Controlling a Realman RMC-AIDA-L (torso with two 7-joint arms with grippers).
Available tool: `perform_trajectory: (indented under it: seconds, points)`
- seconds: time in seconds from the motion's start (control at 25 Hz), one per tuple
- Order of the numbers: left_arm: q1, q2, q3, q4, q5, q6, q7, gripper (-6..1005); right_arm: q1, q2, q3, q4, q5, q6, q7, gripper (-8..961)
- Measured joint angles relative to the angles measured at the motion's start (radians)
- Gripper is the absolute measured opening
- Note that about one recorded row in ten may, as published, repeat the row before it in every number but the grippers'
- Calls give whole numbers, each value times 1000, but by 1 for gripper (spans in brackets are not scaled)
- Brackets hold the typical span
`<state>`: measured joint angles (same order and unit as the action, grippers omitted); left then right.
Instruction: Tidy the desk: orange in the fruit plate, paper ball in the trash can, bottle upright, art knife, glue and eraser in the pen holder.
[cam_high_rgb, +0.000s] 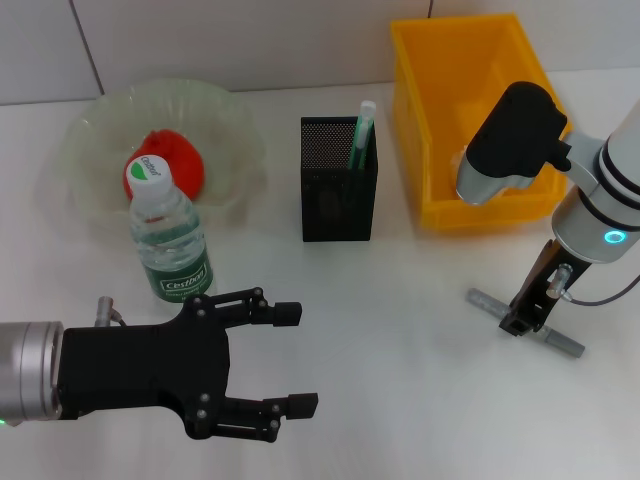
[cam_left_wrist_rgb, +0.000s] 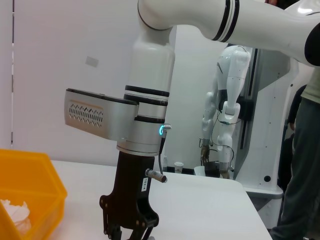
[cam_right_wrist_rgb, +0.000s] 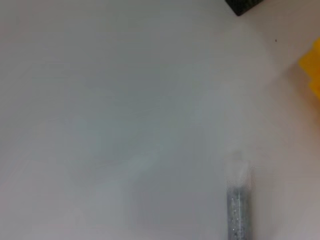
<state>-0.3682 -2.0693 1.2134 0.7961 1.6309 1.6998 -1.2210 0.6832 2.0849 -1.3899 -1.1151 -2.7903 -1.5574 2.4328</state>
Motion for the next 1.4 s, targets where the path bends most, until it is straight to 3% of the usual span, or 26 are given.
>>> perform_trajectory:
  seconds: [1.4]
  points:
    - [6, 0, 0, 0, -2, 5, 0, 862, -8, 1, -2, -30, 0, -8, 16, 141]
